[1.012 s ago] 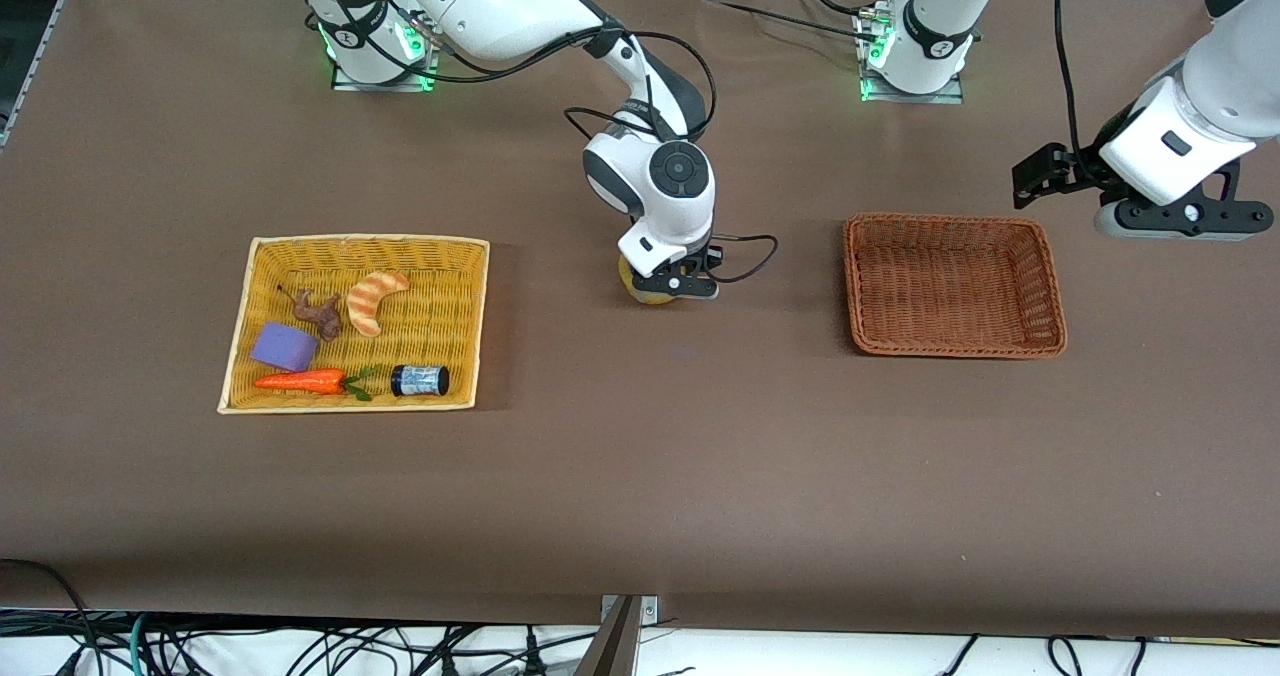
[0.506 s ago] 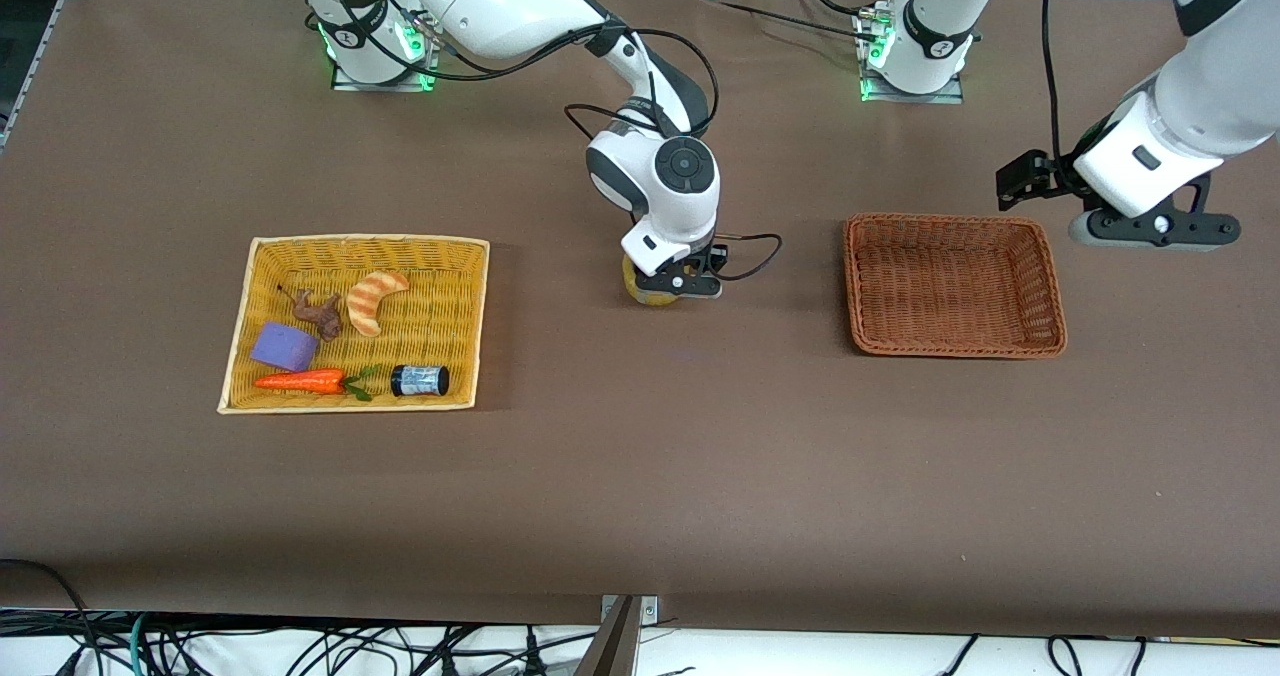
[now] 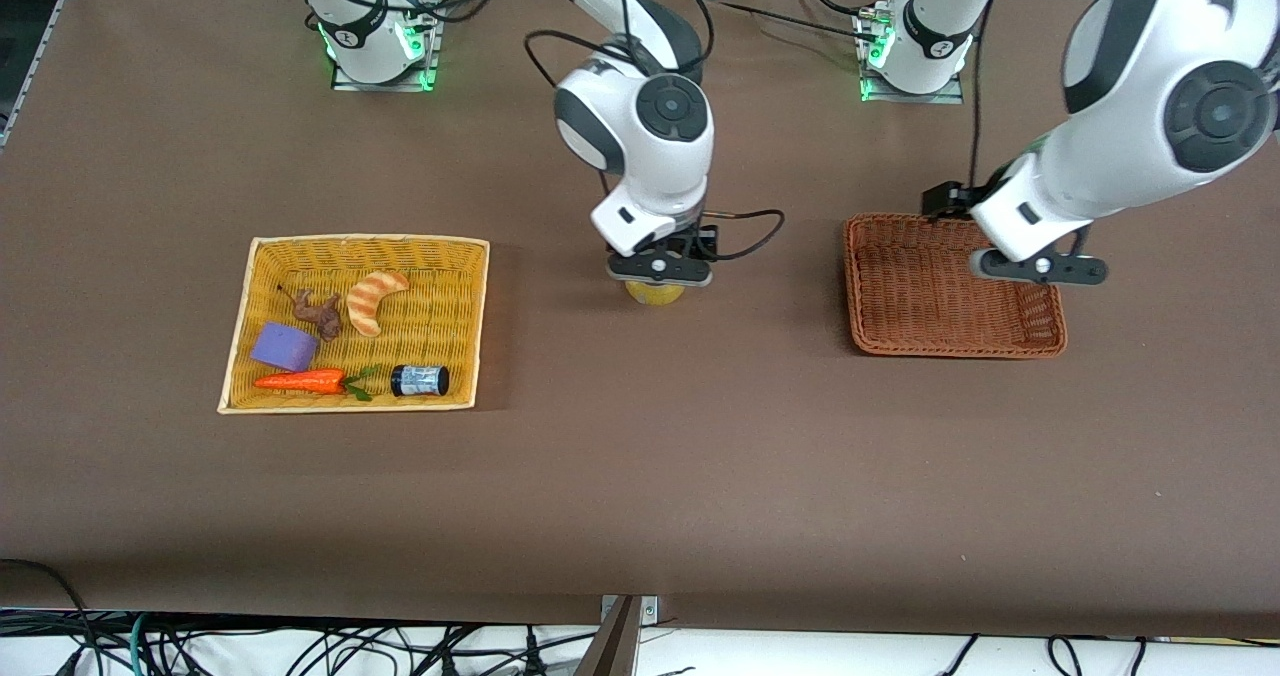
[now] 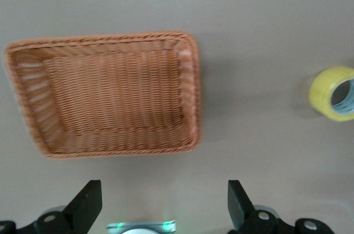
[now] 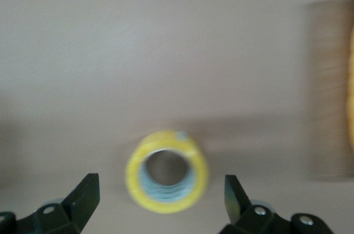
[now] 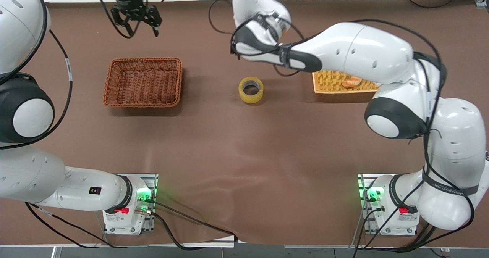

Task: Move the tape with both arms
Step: 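Set the tape down while the left gripper reaches toward it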

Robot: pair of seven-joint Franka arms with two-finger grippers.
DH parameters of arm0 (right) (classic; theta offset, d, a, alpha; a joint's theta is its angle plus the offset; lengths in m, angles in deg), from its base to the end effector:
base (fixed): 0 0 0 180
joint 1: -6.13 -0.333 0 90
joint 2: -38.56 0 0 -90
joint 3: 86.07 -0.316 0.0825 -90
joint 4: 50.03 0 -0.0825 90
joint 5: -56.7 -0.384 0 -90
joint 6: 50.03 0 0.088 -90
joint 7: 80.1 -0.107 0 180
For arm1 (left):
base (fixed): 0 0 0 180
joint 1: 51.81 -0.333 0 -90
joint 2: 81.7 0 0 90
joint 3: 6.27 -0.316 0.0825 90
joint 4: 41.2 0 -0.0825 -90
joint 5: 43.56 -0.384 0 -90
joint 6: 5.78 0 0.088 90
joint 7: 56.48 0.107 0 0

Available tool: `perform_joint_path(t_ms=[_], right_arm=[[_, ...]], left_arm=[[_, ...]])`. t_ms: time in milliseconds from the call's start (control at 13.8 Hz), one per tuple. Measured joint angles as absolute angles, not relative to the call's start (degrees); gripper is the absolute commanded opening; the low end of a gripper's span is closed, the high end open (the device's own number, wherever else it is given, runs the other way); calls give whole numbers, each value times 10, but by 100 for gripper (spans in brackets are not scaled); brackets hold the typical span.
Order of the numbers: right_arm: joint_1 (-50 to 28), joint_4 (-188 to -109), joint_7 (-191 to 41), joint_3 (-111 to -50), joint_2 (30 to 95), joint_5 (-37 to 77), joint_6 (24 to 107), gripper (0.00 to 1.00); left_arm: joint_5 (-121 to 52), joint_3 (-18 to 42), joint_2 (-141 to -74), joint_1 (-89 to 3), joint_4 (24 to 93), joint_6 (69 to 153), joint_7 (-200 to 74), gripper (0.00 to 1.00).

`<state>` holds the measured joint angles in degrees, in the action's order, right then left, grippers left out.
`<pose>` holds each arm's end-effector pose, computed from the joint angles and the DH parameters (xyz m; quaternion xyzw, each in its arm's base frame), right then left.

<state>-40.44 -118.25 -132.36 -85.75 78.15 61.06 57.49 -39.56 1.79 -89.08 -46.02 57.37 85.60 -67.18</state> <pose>0.5174 0.5337 0.3778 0.9985 -0.0402 0.0272 0.0267 0.5549 -0.1408 0.4850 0.9908 -0.0226 -0.1325 0.0157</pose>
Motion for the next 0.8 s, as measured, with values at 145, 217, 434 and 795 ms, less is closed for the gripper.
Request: perform_joint_path(t_ms=[145, 217, 434, 795], right_arm=[[-401, -1205, -1270, -811, 738, 604, 534, 100], [-398, -1218, -1237, -783, 716, 593, 518, 100], [-389, -1262, -1105, -678, 648, 548, 466, 100], [-382, -1297, -949, -544, 585, 532, 381, 100]], left_arm=[[-387, 30, -892, -438, 616, 921, -717, 100], [-386, 34, -892, -425, 637, 956, -738, 100], [-381, 42, -898, -377, 704, 1059, -804, 100], [-329, 44, -972, -306, 734, 1199, -884, 100]])
